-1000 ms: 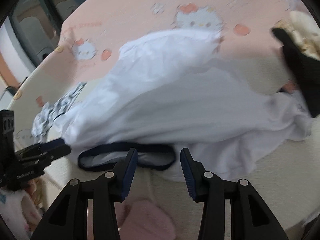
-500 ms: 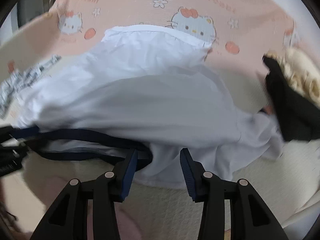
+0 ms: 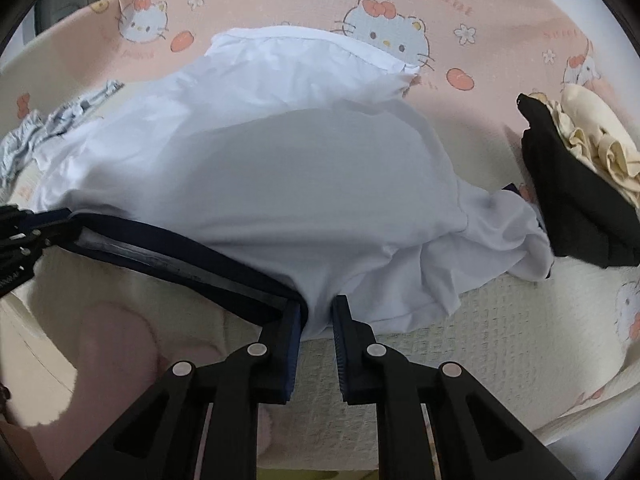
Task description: Fold clothes
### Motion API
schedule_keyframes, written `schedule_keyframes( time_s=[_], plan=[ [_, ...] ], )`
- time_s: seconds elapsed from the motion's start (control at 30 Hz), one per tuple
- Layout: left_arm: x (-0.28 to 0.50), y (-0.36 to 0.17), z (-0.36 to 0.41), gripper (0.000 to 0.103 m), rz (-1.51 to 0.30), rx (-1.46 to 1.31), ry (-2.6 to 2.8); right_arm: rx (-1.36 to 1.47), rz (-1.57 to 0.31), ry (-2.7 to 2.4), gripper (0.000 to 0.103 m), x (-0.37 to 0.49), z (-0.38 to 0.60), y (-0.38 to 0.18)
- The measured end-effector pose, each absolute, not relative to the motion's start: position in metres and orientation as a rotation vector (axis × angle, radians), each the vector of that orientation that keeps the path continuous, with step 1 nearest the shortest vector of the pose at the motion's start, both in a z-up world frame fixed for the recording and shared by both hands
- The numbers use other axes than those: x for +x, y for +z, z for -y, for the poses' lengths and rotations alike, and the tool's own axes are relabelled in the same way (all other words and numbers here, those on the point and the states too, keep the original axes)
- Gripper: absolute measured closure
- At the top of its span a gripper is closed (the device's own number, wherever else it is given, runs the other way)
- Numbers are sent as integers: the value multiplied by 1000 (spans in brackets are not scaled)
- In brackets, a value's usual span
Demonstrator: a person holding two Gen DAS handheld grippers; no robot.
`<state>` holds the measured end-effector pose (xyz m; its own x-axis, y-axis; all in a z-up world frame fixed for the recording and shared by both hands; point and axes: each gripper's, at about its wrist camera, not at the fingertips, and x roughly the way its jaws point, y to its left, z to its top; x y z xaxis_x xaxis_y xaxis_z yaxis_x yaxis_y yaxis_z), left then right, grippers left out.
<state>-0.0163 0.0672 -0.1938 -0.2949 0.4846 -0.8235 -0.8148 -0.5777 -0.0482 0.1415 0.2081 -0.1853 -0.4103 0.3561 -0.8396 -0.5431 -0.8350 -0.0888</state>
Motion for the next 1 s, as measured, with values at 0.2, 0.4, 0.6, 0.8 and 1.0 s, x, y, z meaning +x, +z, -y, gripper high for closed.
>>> schedule_keyframes(
  time_s=[0.2, 0.4, 0.6, 0.8, 1.0],
  plan=[
    [-16, -162, -53, 88, -250, -1009, 1893, -1110, -331, 2354, 57, 158, -207, -162],
    [-4, -161, -80, 64, -111, -1021, 1729, -1037, -564, 2335, 56, 183, -233, -156],
    [14, -174, -136, 64, -315, -970, 1652, -1029, -701, 2228, 56, 207, -257, -165],
    [24, -173, -152, 64, -369, -943, 1540, -993, -742, 2200, 52, 219, -270, -167],
    [32, -184, -174, 64, -349, -977, 1407, -961, -852, 2156, 44, 223, -288, -177]
  ],
)
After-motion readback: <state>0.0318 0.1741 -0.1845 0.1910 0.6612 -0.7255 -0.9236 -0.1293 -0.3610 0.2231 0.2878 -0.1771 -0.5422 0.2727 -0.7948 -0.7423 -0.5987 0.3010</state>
